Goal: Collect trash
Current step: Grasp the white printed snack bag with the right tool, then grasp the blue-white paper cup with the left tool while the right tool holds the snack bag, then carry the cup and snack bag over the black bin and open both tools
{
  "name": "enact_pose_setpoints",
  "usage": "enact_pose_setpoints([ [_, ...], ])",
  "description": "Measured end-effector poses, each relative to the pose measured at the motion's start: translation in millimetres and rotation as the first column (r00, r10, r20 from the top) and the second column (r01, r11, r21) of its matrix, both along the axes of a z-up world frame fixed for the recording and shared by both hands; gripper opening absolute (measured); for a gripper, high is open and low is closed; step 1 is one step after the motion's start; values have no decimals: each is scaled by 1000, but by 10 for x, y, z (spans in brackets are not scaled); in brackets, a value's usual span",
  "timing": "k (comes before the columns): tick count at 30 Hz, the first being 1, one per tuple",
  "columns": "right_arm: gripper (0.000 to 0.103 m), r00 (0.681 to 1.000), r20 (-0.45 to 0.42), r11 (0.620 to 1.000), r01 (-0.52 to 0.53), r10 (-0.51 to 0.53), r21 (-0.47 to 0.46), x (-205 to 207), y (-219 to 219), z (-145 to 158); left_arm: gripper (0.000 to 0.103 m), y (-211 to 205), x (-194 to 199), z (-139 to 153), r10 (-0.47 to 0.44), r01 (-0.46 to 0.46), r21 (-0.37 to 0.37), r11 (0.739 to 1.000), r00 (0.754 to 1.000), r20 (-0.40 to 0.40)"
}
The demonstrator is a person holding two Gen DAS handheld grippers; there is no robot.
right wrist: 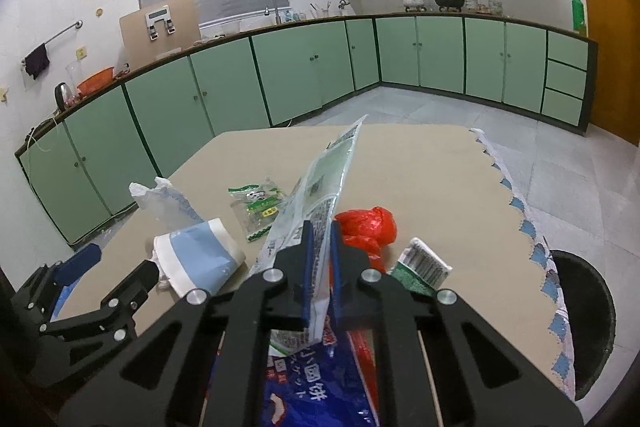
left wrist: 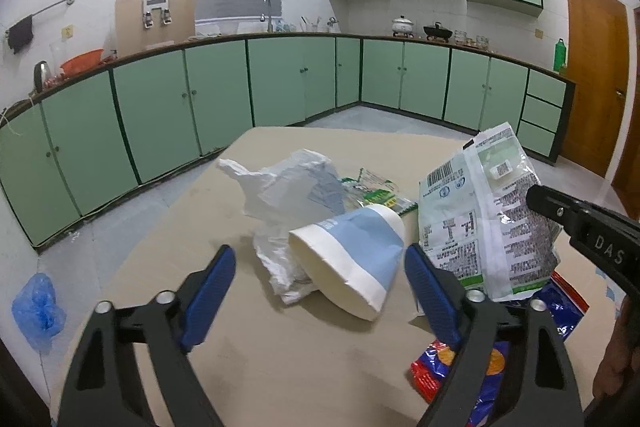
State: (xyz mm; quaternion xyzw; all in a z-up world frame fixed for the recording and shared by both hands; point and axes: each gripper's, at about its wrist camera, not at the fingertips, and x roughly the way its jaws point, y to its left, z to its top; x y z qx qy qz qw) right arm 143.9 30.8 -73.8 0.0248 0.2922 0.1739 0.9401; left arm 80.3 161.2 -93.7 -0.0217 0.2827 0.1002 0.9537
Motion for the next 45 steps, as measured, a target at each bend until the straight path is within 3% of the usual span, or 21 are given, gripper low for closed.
enact_pose_setpoints([
  [4, 7, 1000, 0, 1000, 4, -4, -3, 5, -9, -11, 68, -50, 81, -80, -11, 11, -4, 1000, 1000, -24],
  [8, 7, 1000, -2, 1000, 6, -6, -7, 12, -39, -28, 68, -35, 160, -124, 8, -7, 12, 1000, 999, -31],
  [19, 7, 1000, -15, 1000, 7, -7, -15, 76, -32, -99, 67, 94, 343, -189, -9, 7, -50, 999, 999, -47],
  [21, 7, 1000, -18, 1000, 6, -7, -19, 88, -32, -106, 57, 74, 333, -184, -15, 13, -59, 998, 999, -42],
  [25, 8, 1000, -25, 1000, 7, -8, -26, 110, -30, -117, 23, 30, 311, -189, -34, 31, -79, 996, 998, -44],
  [32, 8, 999, -35, 1000, 12, -13, -28, 111, -14, -109, 3, -73, 159, -82, -45, 45, -67, 997, 999, -2],
  [45, 5, 1000, 10, 1000, -24, 24, -4, -12, -50, 115, 3, -274, -81, 244, -94, 95, -11, 995, 992, 86],
])
